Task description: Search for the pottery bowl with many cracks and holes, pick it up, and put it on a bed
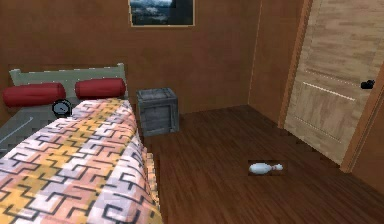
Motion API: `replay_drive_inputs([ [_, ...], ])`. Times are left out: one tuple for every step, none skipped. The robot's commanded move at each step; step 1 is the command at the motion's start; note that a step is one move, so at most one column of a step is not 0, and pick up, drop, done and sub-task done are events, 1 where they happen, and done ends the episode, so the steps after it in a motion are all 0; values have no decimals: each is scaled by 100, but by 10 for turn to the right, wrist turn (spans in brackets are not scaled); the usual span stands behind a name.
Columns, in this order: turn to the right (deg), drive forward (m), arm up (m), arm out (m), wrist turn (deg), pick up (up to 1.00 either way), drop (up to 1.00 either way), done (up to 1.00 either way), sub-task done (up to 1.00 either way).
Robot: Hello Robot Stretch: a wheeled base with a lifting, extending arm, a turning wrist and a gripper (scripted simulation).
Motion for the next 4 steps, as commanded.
replay_drive_inputs([
  [0, 0, 0, 0, 450, 0, 0, 0, 0],
  [0, 0, 0, 0, 450, 0, 0, 0, 0],
  [0, 0, 0, 0, 450, 0, 0, 0, 0],
  [0, 0, 0, 0, 120, 0, 0, 0, 0],
])
